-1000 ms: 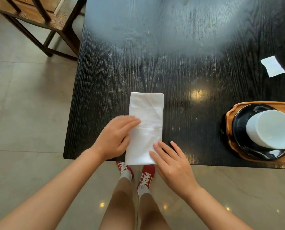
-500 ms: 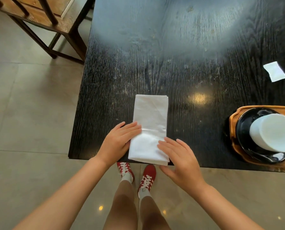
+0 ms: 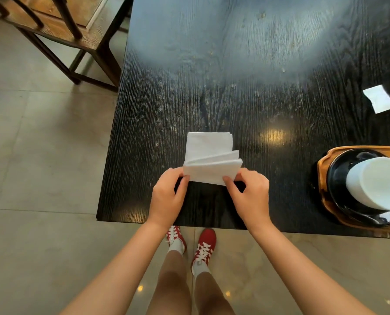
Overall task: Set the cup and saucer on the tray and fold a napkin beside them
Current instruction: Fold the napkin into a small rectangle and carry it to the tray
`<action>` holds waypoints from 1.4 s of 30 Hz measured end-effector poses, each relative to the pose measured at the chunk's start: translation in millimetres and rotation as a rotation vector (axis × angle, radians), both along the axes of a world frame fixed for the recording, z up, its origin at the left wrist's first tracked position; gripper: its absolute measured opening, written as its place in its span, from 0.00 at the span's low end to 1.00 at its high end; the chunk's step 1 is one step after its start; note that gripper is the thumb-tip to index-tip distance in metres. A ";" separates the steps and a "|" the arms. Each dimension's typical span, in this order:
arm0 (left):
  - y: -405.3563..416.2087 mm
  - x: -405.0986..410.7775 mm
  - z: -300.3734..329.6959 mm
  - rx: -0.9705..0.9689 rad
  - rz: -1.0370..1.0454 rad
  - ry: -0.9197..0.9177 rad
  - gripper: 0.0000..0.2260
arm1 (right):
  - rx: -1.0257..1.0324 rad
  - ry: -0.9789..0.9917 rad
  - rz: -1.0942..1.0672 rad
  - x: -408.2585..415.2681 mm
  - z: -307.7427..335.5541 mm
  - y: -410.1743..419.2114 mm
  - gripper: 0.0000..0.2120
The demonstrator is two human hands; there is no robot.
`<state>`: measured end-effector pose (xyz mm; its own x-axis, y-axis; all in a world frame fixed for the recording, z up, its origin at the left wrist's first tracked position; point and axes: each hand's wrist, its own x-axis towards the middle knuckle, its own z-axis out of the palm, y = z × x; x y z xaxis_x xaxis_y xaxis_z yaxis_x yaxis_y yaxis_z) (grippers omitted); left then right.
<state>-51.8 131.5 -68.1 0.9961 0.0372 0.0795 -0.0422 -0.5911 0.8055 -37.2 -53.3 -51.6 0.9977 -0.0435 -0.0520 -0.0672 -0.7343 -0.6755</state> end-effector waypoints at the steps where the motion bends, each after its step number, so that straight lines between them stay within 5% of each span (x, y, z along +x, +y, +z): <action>1: -4.5 1.2 0.0 0.000 0.065 -0.004 0.07 | 0.017 0.009 -0.040 1.9 0.7 3.1 0.08; 6: -18.1 15.2 1.8 0.065 0.275 0.044 0.05 | 0.083 0.027 -0.170 16.3 1.0 18.3 0.10; 19: -24.7 32.5 3.0 0.278 0.305 0.097 0.06 | -0.167 -0.077 -0.154 34.1 -11.1 20.7 0.15; 23: -20.3 42.5 0.8 0.450 0.134 0.057 0.24 | -0.281 -0.185 -0.073 39.9 -9.9 19.3 0.15; 27: -20.3 57.8 -6.9 0.625 -0.165 0.098 0.26 | -0.347 -0.183 -0.116 48.9 -10.2 19.6 0.12; 30: -20.8 63.5 -16.6 0.705 -0.211 0.150 0.26 | -0.537 -0.195 0.106 56.9 -12.5 25.1 0.25; 33: -19.8 63.4 -22.6 0.758 -0.204 0.134 0.26 | -0.548 -0.120 0.366 63.1 -19.8 23.6 0.26; 42: -12.0 68.0 -22.8 0.744 -0.276 0.128 0.27 | -0.636 -0.052 0.514 70.2 -28.2 3.8 0.28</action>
